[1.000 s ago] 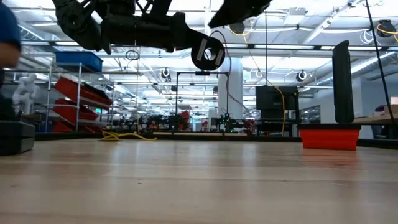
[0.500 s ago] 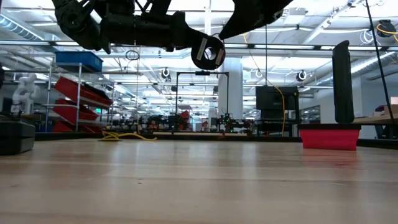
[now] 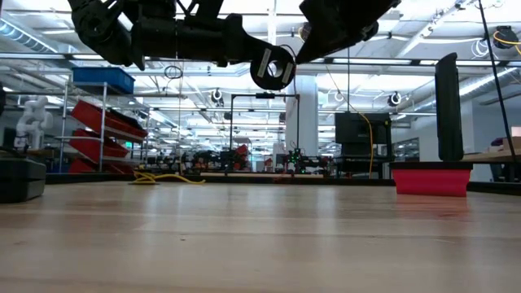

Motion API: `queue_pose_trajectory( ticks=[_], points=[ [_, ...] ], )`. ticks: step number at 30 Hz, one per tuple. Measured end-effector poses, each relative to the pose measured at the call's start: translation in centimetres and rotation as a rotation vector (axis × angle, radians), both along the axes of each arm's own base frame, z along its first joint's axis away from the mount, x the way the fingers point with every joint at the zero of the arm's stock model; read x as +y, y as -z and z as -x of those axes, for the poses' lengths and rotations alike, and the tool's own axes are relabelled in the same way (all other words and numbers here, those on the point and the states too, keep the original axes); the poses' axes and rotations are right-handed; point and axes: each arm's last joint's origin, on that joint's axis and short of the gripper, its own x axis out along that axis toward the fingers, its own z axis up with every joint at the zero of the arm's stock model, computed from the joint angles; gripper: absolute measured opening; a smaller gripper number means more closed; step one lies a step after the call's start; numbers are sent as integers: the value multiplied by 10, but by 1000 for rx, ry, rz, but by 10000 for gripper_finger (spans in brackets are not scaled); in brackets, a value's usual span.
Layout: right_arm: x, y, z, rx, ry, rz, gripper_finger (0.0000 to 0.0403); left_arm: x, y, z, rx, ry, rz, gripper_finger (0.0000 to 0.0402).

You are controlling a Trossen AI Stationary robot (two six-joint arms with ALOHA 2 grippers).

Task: Coil cords
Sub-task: Coil the red wire onto the black spool

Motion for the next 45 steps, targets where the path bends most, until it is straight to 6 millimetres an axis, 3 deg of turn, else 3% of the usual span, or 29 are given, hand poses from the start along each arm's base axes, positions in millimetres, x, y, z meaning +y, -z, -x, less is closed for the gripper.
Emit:
queue_pose_trajectory(
  ticks=[5, 8, 16, 23, 31, 45],
  points=[
    [-8, 1, -1, 13, 28, 9, 16, 0, 0, 0, -1, 0, 0, 0],
    [-8, 1, -1, 13, 31, 7, 5, 0, 0, 0, -1, 0, 1, 0],
    [3, 11, 7, 48, -36, -161, 37, 0, 0, 0, 4, 1, 0, 0],
    [19, 33, 11, -51, -121, -220, 81, 0, 0, 0, 3, 1, 1, 0],
    [11, 63, 19, -232, -140, -251, 127, 0, 0, 0, 3, 1, 1, 0],
    [-5, 66, 16, -287, -174, -266, 121, 0, 0, 0, 3, 1, 1, 0]
  ],
)
